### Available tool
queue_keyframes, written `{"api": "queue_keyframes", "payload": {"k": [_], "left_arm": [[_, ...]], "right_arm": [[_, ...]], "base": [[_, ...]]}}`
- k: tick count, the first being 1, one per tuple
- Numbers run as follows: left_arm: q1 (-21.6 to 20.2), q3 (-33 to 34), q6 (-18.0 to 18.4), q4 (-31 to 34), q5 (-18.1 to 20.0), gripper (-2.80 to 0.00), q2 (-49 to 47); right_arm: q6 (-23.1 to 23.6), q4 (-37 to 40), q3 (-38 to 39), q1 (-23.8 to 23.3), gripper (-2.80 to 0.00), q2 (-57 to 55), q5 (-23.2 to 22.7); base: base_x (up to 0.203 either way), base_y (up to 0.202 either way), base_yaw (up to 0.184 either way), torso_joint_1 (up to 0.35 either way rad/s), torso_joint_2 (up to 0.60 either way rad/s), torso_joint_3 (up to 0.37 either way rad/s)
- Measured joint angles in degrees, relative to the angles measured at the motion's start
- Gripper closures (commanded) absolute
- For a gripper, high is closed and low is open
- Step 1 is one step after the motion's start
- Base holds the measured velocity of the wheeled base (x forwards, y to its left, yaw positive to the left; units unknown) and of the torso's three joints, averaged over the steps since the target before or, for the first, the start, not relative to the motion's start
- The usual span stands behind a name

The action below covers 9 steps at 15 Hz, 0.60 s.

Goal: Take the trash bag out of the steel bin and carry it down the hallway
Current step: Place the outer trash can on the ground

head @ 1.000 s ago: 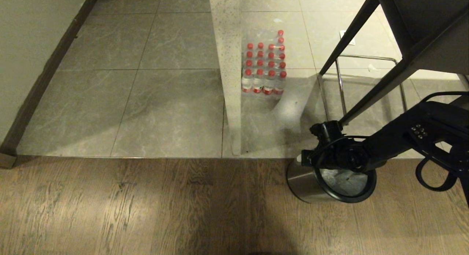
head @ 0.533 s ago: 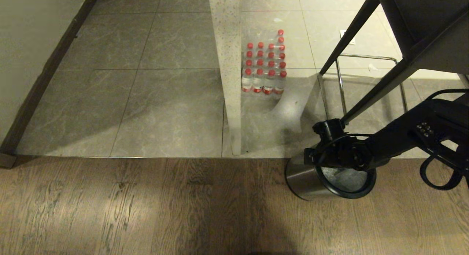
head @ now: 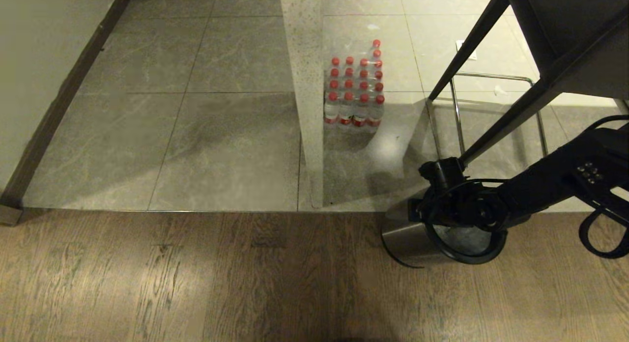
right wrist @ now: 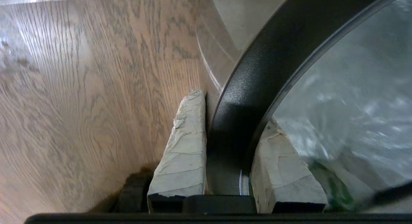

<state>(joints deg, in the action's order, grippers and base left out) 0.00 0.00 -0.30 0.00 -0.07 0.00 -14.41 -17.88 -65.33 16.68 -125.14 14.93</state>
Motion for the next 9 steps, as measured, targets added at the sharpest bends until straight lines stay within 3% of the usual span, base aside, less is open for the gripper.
{"api": "queue_keyframes", "payload": {"k": [5,9], "left_arm": [[0.00,0.00,0.00,0.00,0.00,0.00,0.00],[0.00,0.00,0.00,0.00,0.00,0.00,0.00]], "right_arm": [[0.85,2.65,2.98,0.29,0.00,6.74,-0.59],[0.35,11.97,4.95,0.29,0.00,15.83,-0.66]], "base": [[0.000,0.000,0.000,0.000,0.00,0.000],[0.000,0.000,0.000,0.000,0.00,0.000]]}}
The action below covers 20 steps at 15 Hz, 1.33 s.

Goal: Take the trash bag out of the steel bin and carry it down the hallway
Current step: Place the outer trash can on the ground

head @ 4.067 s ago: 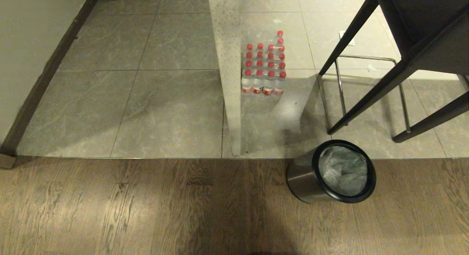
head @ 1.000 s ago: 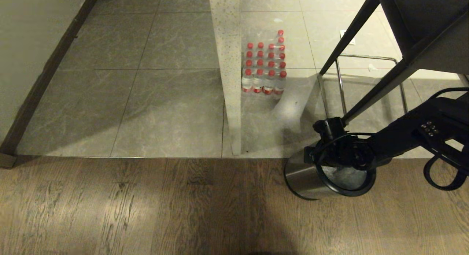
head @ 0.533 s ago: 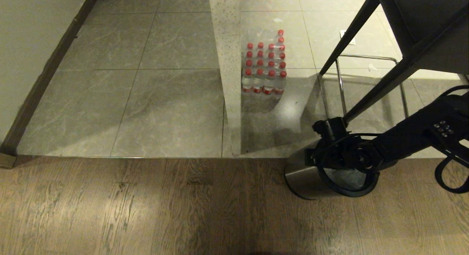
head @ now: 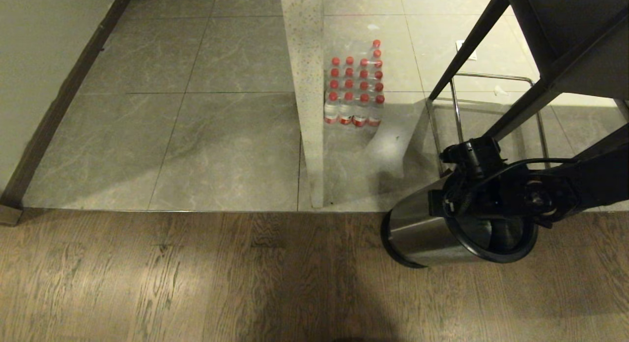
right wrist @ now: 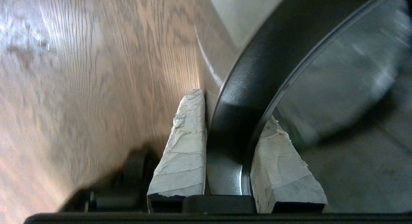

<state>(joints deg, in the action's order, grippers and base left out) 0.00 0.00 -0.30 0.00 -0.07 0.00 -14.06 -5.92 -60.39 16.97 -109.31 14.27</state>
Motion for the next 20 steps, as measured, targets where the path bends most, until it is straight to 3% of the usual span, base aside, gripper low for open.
{"api": "queue_keyframes", "payload": {"k": [12,20], "left_arm": [[0.00,0.00,0.01,-0.05,0.01,0.00,0.00],[0.00,0.00,0.00,0.00,0.00,0.00,0.00]], "right_arm": [[0.11,26.99,1.19,1.66,0.00,26.86,0.08],[-2.39,48.33,-11.05,1.61,0.00,35.97,0.19]], "base": [[0.000,0.000,0.000,0.000,0.00,0.000],[0.000,0.000,0.000,0.000,0.00,0.000]]}}
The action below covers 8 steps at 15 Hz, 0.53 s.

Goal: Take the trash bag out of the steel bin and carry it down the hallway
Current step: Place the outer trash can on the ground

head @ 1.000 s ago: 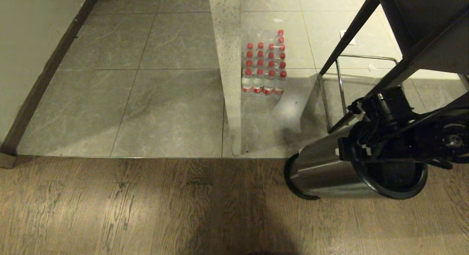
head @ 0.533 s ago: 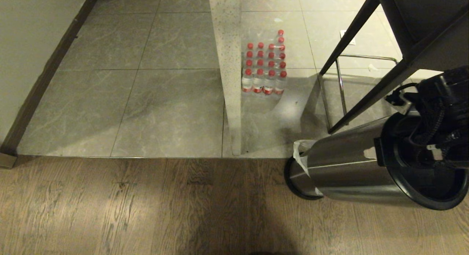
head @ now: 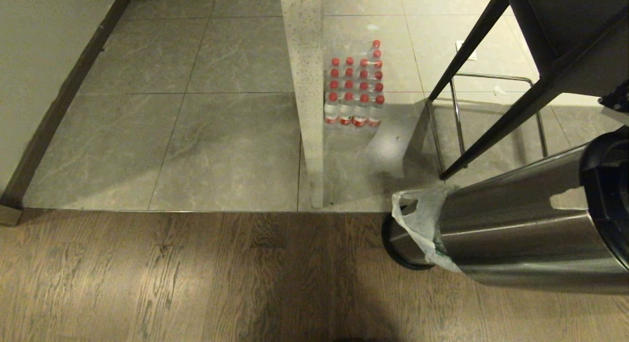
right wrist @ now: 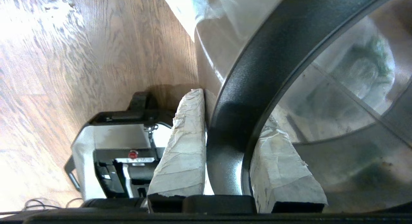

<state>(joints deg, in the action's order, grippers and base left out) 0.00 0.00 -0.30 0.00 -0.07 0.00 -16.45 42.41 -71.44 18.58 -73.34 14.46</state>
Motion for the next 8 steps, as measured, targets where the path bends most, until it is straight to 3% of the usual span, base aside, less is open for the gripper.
{"api": "queue_keyframes", "payload": {"k": [4,6,8], "left_arm": [[0.00,0.00,0.00,-0.02,0.03,0.00,0.00],[0.00,0.00,0.00,0.00,0.01,0.00,0.00],[0.00,0.00,0.01,0.00,0.00,0.00,0.00]], "right_arm": [[0.15,2.99,-2.98,-3.78,0.00,2.90,0.22],[0.53,4.54,-2.76,-8.82,0.00,3.52,2.48],[0.74,1.45,0.50,-14.48,0.00,3.23,6.46]], "base": [[0.000,0.000,0.000,0.000,0.00,0.000],[0.000,0.000,0.000,0.000,0.00,0.000],[0.000,0.000,0.000,0.000,0.00,0.000]]}}
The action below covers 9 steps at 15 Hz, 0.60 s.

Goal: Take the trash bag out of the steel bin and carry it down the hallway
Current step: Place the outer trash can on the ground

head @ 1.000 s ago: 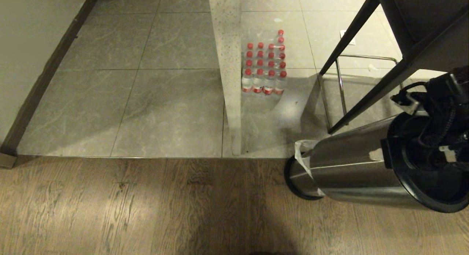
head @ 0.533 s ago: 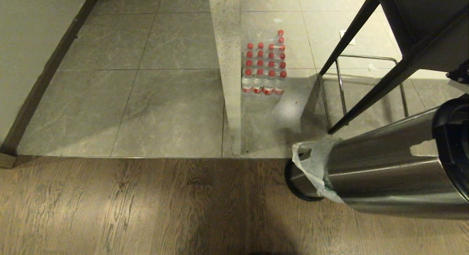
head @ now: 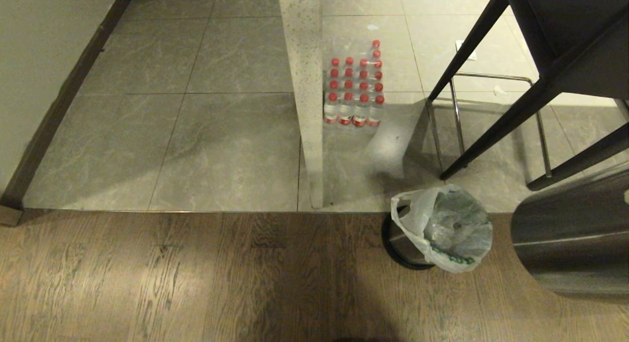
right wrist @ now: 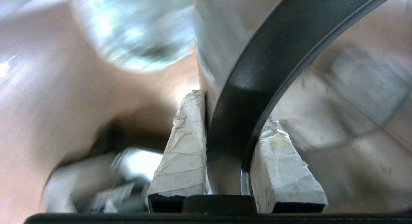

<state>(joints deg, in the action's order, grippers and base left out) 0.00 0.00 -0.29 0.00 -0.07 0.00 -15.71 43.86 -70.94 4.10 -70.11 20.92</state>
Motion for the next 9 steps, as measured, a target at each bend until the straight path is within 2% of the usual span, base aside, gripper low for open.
{"api": "queue_keyframes", "payload": {"k": [5,9], "left_arm": [[0.00,0.00,-0.01,-0.02,0.02,0.00,0.00],[0.00,0.00,-0.01,0.00,0.02,0.00,0.00]], "right_arm": [[3.86,-21.03,17.07,-10.01,0.00,-1.57,4.36],[4.30,-39.97,23.87,-19.51,0.00,-9.07,3.14]], "base": [[0.000,0.000,0.000,0.000,0.00,0.000],[0.000,0.000,0.000,0.000,0.00,0.000]]}}
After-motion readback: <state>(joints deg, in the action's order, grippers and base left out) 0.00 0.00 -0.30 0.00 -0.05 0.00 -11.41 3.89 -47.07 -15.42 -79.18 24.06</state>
